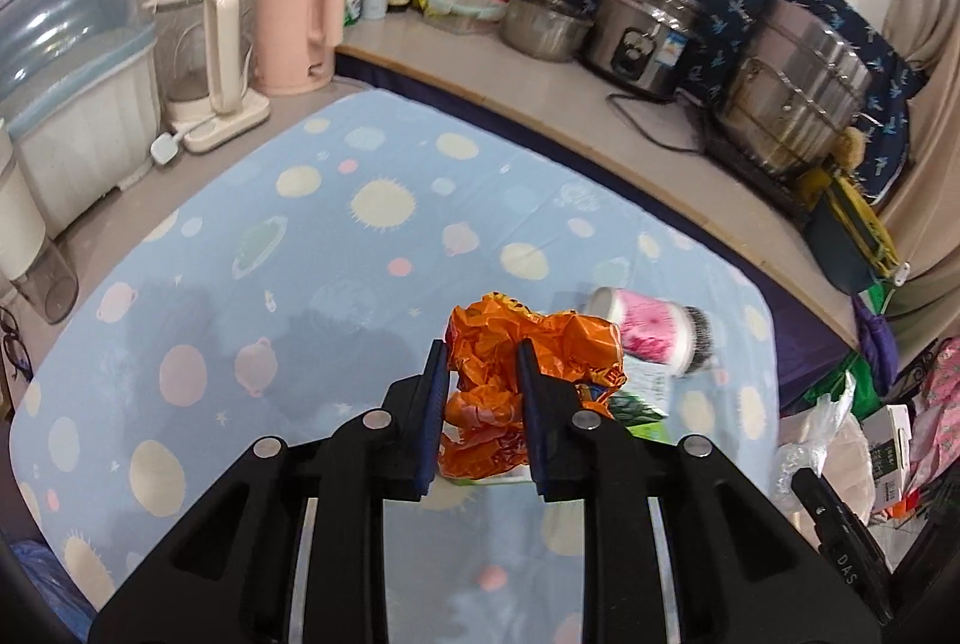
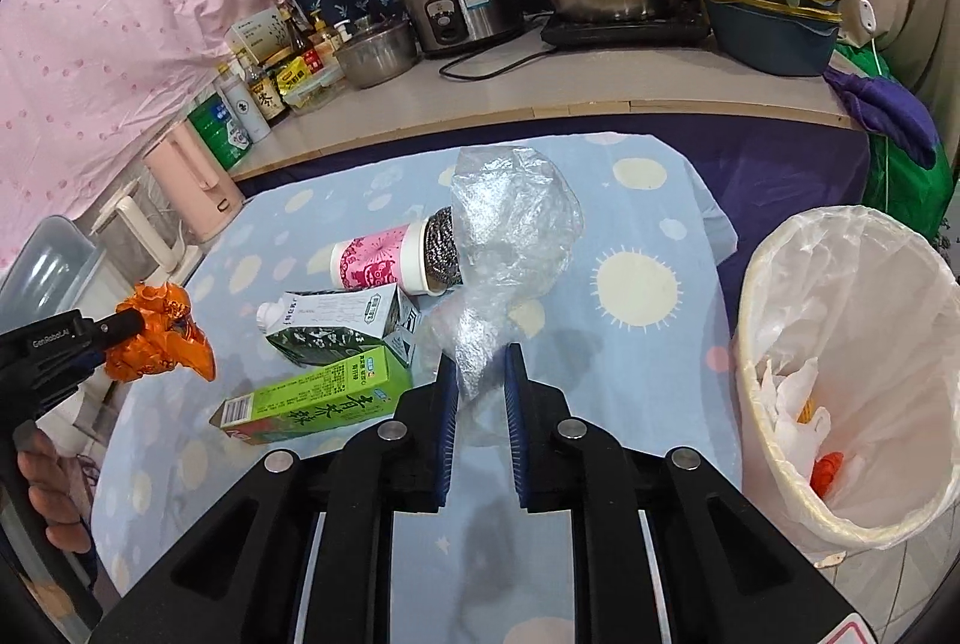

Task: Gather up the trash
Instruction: 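Carry both bags over the bin and open both tools to drop them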

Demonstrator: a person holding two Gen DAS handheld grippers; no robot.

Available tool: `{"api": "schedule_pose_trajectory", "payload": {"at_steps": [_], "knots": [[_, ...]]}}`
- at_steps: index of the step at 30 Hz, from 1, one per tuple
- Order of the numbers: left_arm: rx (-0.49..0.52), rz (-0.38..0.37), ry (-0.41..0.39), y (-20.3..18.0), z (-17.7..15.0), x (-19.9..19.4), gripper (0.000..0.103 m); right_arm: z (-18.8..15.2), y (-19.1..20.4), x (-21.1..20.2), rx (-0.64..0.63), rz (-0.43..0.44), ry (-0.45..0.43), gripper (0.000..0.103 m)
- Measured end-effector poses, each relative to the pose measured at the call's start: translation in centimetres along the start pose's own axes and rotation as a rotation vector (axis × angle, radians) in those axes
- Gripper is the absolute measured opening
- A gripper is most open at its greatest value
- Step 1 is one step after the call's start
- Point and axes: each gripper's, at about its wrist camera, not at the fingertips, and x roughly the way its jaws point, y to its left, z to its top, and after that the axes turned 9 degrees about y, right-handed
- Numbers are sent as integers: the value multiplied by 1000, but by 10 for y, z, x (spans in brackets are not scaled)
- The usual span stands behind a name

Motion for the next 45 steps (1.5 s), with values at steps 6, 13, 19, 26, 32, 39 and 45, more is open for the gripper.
{"api": "schedule_pose_trajectory", "payload": {"at_steps": [6, 13, 19, 26, 32, 39, 45], "knots": [[86, -57, -7, -49, -13, -17, 22, -7, -29, -27, 45, -9, -40, 14], [214, -102, 24, -112, -41, -18, 22, -18, -70, -52, 115, -35, -76, 14], [317, -126, 56, -162, -65, -12, 22, -29, -107, -69, 178, -57, -98, 14], [418, -145, 85, -210, -92, -5, 22, -40, -147, -79, 248, -82, -106, 14], [483, -160, 97, -244, -108, 4, 22, -46, -173, -84, 299, -102, -115, 14], [537, -177, 97, -279, -121, 12, 22, -53, -199, -78, 350, -123, -99, 14], [568, -188, 104, -304, -127, 22, 22, -54, -213, -71, 372, -139, -89, 14]]}}
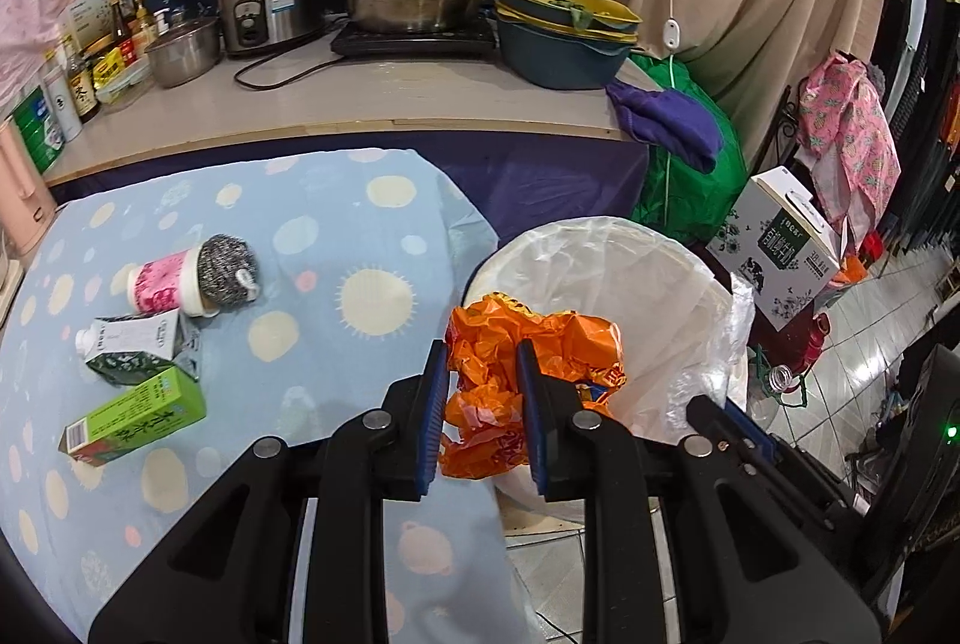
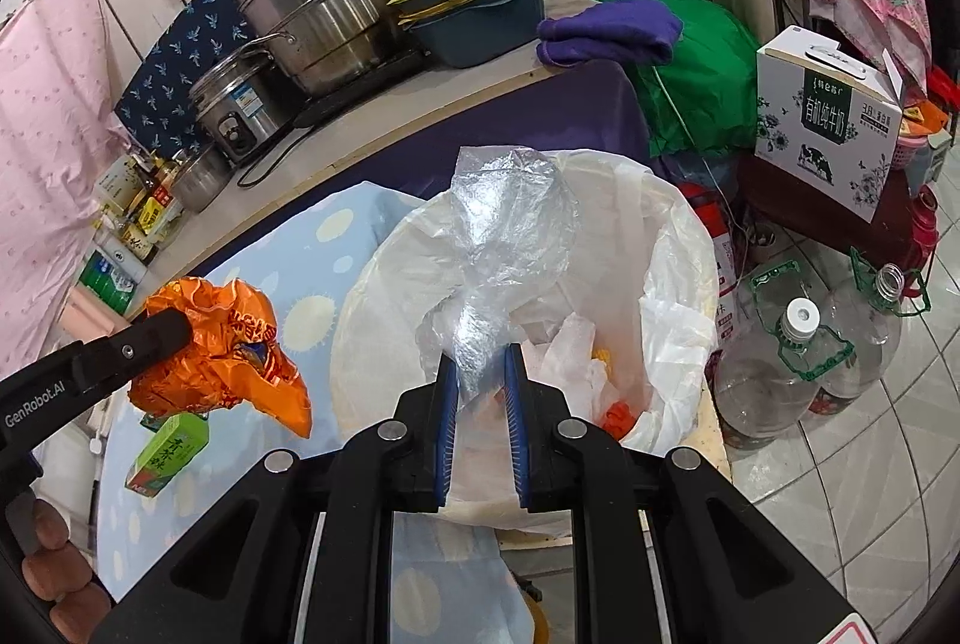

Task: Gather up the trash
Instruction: 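Carry both bags over the bin and open both tools to drop them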

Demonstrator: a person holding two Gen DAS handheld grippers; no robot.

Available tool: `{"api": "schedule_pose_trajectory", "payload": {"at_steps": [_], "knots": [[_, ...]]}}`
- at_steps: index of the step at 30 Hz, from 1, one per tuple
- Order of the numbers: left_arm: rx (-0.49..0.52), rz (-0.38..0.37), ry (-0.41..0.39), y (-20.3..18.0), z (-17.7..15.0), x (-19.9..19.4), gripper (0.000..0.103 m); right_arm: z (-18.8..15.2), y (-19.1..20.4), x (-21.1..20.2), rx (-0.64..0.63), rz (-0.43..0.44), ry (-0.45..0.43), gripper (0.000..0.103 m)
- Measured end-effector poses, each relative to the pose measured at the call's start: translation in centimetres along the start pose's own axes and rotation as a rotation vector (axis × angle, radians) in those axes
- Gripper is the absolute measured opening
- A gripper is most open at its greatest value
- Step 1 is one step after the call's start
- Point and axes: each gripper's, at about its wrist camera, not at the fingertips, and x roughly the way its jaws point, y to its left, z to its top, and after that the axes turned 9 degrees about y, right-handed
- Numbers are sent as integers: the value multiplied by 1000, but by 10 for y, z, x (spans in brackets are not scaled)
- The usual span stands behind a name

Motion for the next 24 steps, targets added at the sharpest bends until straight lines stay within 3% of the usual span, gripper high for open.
{"api": "schedule_pose_trajectory", "payload": {"at_steps": [24], "knots": [[44, 16, 49, -36, 15, 51, 23, 21, -13, 26, 16, -43, 22, 17]]}}
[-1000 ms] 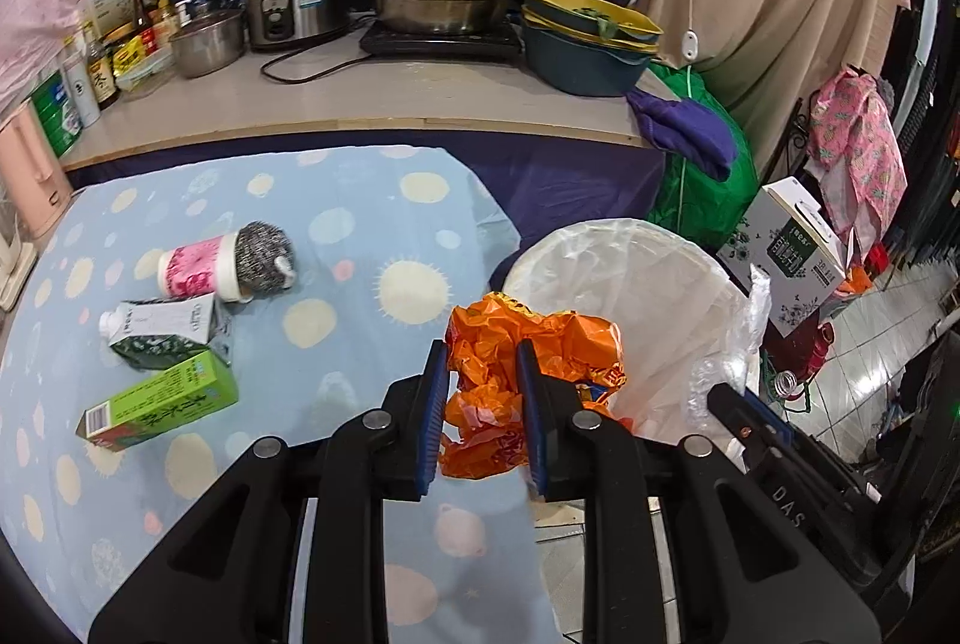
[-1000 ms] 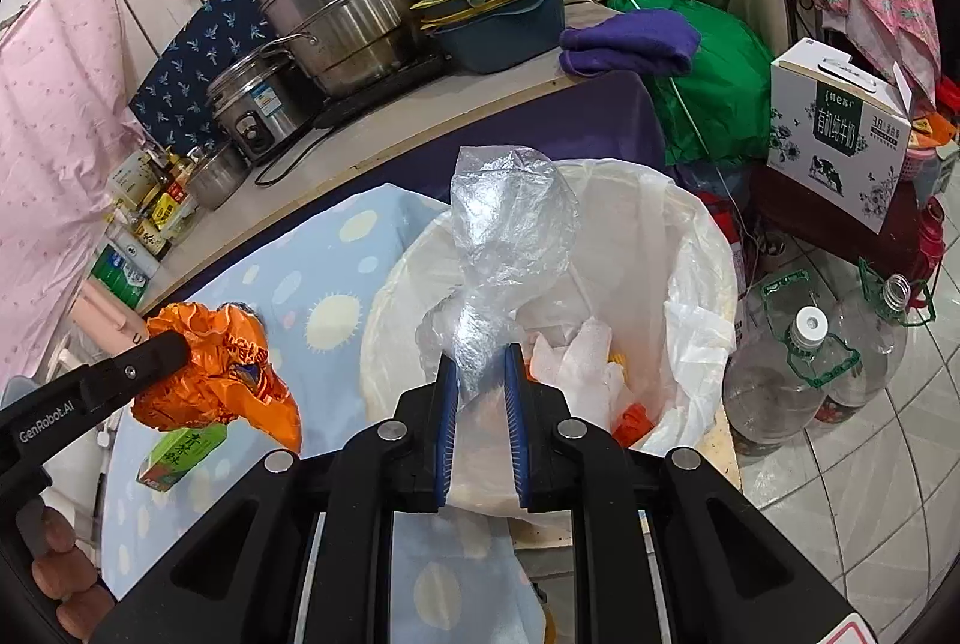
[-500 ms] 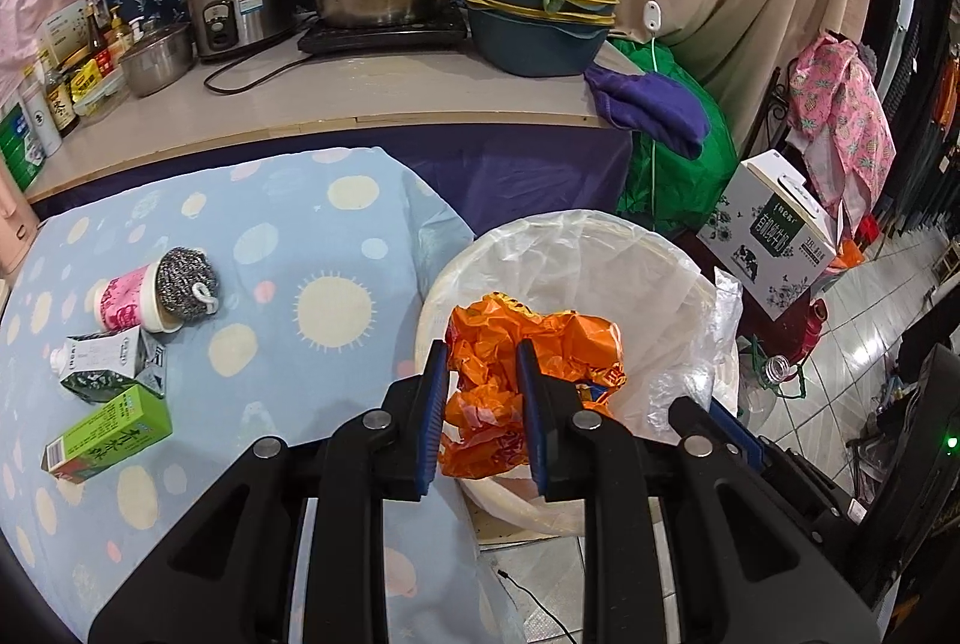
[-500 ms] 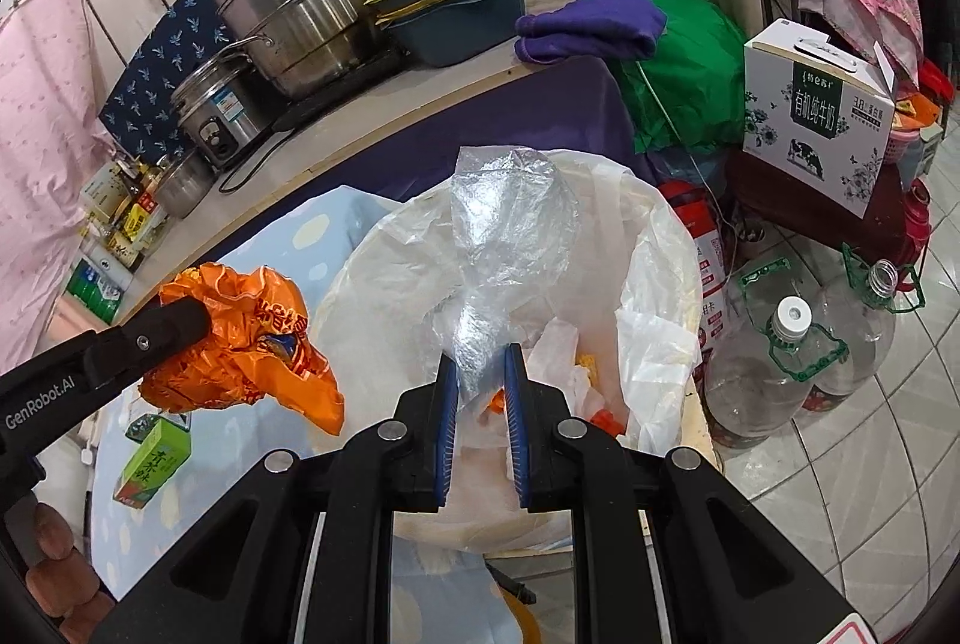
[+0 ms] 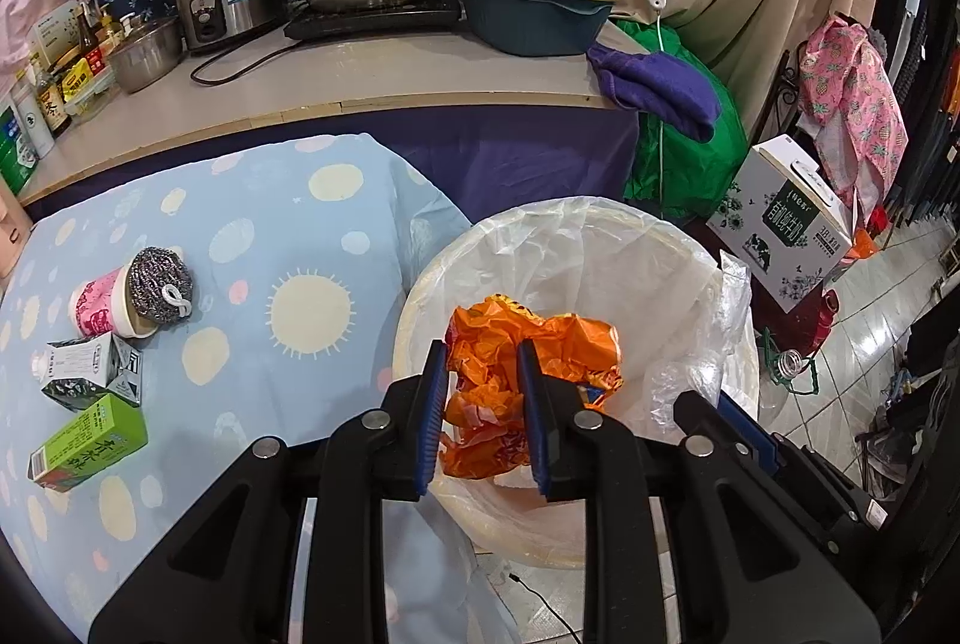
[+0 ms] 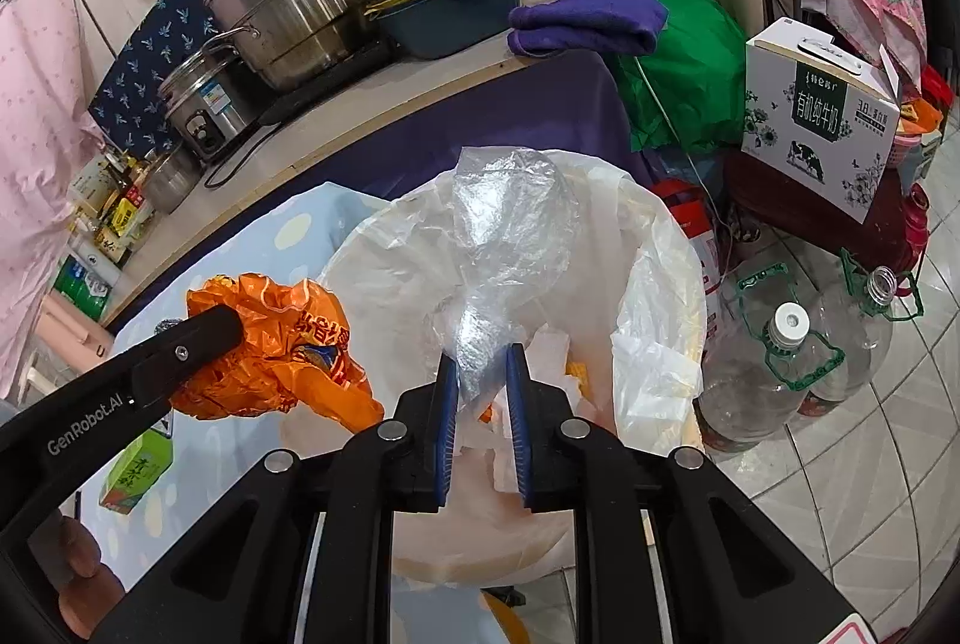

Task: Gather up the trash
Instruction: 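Carry both bags over the bin and open both tools to drop them, then move both tools back over the table toward the green tea box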

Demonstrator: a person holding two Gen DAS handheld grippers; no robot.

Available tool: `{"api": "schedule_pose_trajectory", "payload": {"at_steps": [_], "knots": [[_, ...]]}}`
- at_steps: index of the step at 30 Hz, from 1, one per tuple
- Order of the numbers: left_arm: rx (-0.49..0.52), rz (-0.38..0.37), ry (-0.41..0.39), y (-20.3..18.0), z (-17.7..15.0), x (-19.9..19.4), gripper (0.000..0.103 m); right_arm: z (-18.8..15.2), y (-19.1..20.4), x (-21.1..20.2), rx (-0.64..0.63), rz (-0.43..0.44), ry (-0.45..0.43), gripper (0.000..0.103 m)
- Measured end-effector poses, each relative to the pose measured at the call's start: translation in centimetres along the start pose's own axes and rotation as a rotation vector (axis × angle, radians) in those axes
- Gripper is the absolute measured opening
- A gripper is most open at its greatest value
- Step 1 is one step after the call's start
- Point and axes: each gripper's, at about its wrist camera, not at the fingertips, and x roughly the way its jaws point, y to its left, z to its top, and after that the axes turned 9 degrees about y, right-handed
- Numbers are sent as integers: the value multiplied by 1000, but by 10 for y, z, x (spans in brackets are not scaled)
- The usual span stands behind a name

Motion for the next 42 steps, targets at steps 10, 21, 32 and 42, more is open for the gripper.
{"api": "schedule_pose_trajectory", "payload": {"at_steps": [10, 21, 32, 42], "knots": [[-8, 0, -16, -4, 3, 6, 44, 7, 0, -2, 4, -13, -22, 25], [-27, 9, -33, 3, 4, -1, 59, 8, 7, -18, 2, -6, -62, 38], [-53, 14, -44, 18, -2, -14, 68, 4, 20, -31, -17, 6, -76, 39], [-128, 38, -17, 64, -24, -29, 72, -10, 48, -32, -67, 27, -55, 42]]}}
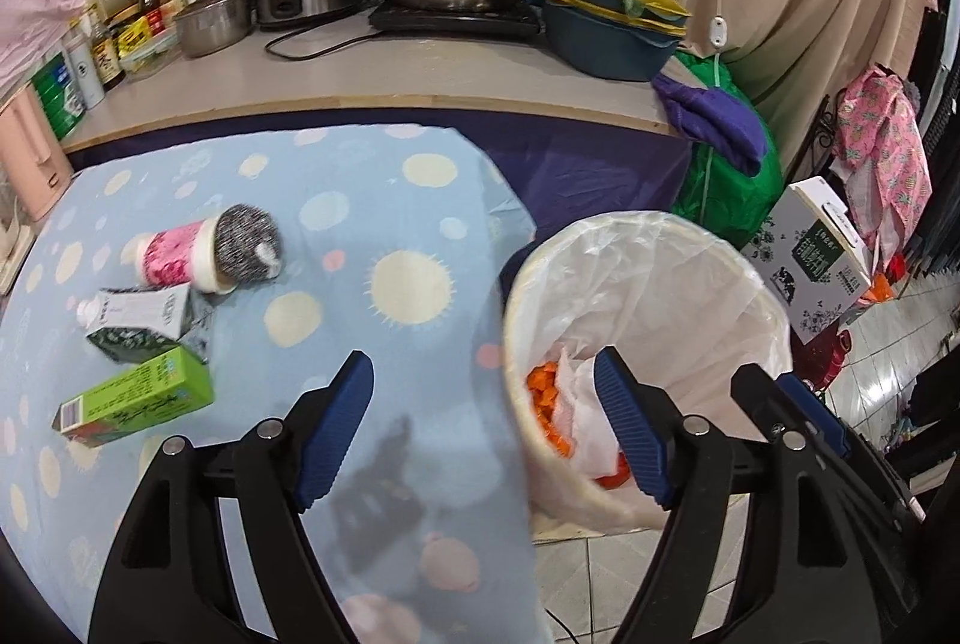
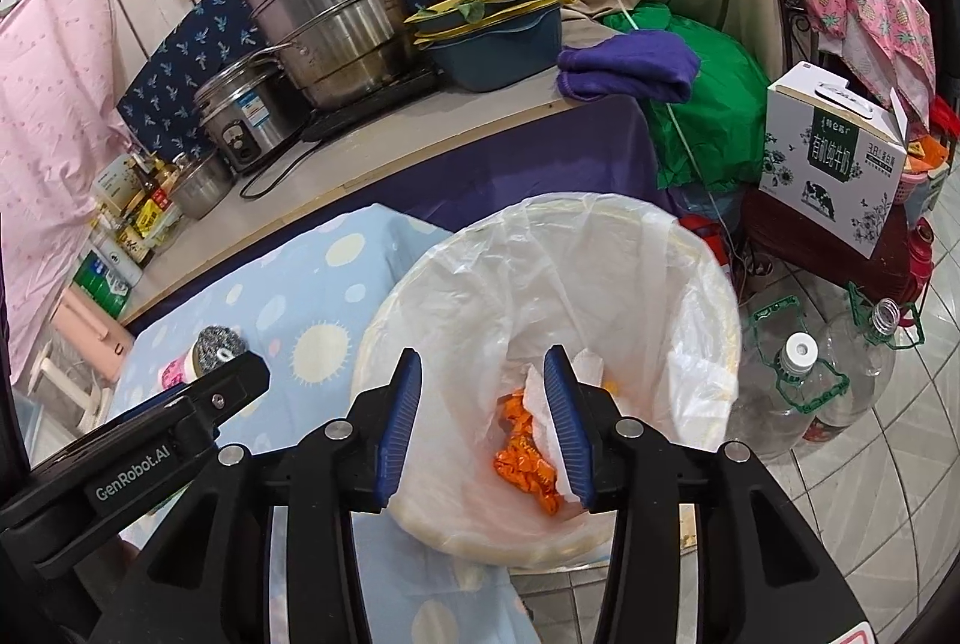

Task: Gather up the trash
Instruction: 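Move both tools back over the table toward the green tea box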

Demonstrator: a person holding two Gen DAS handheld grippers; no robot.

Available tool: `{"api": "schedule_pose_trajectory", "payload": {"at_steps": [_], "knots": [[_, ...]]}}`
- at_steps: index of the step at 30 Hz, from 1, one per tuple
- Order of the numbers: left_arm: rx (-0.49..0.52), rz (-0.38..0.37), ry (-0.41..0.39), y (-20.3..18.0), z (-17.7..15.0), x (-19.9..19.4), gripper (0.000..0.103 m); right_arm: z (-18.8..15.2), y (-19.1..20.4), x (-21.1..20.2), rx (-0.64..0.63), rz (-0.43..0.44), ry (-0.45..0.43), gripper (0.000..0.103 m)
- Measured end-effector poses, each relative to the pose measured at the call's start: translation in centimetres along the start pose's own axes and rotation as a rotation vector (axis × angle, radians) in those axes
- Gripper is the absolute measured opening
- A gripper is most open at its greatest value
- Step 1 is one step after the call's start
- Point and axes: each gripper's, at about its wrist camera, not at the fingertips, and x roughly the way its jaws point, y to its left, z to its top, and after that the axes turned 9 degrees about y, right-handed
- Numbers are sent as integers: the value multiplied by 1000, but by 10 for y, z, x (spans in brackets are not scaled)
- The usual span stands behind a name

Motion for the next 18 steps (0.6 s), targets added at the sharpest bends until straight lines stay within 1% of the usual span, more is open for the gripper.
{"api": "schedule_pose_trajectory", "payload": {"at_steps": [9, 11, 14, 18], "knots": [[-94, 61, 42, 67, -22, -6, 74, -19, 44, 13, -78, 33, 48, 42], [-122, 78, 49, 84, -26, -8, 82, -24, 55, 17, -95, 40, 61, 42], [-159, 92, 51, 113, -33, -11, 84, -30, 73, 23, -127, 45, 79, 42], [-209, 125, 56, 153, -41, -13, 84, -38, 98, 31, -166, 53, 101, 42]]}}
